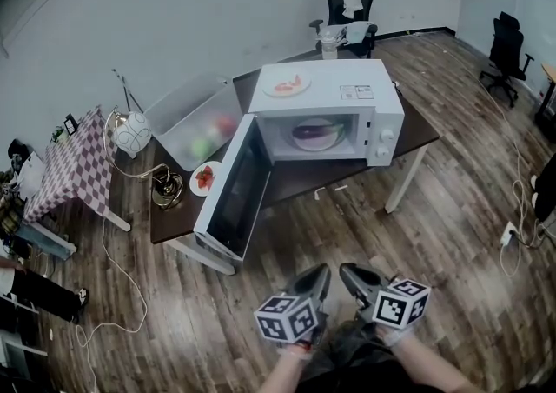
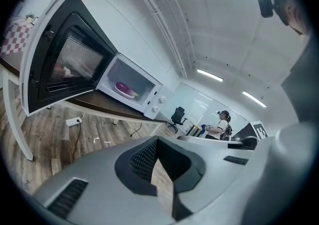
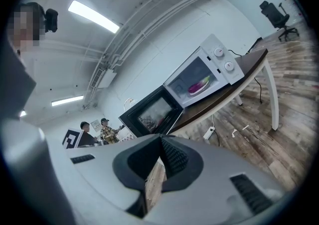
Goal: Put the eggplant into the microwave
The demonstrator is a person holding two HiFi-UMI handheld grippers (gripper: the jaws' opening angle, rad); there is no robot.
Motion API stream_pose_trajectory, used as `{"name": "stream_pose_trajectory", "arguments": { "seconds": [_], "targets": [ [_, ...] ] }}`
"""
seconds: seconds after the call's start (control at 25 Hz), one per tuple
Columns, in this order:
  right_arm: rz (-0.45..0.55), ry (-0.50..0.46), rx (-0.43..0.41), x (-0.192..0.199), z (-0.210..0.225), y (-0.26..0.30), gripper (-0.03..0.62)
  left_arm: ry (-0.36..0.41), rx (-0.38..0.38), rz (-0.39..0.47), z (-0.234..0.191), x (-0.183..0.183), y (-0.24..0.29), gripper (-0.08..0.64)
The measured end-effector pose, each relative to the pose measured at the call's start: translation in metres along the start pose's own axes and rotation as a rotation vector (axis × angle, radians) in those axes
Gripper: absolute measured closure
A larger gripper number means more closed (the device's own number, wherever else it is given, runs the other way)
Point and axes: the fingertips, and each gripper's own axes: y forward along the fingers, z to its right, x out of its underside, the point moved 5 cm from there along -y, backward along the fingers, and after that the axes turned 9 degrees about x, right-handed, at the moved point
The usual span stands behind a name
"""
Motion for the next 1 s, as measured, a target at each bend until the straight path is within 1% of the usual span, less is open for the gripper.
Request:
{"name": "stream_pose_trajectory", "arguments": {
  "seconds": [0.56,0.8,1.0],
  "targets": [
    [0.013,0.023,0.031,0.037,-0.012,-0.033,0.593,-0.009,0.023,-0.040,0.017,0.036,-0.027,0.560],
    [0.010,0.011,0.068,0.043,-0.013,-0.045,0.594,-0.006,0.031,-0.036,0.026,0.038,-0.034,0.560],
    [0.019,0.012,0.049,0.044,-0.024,-0.046,0.594,0.014,0.029,-0.022,0.028,0.037,-0.041,0.560]
  ]
}}
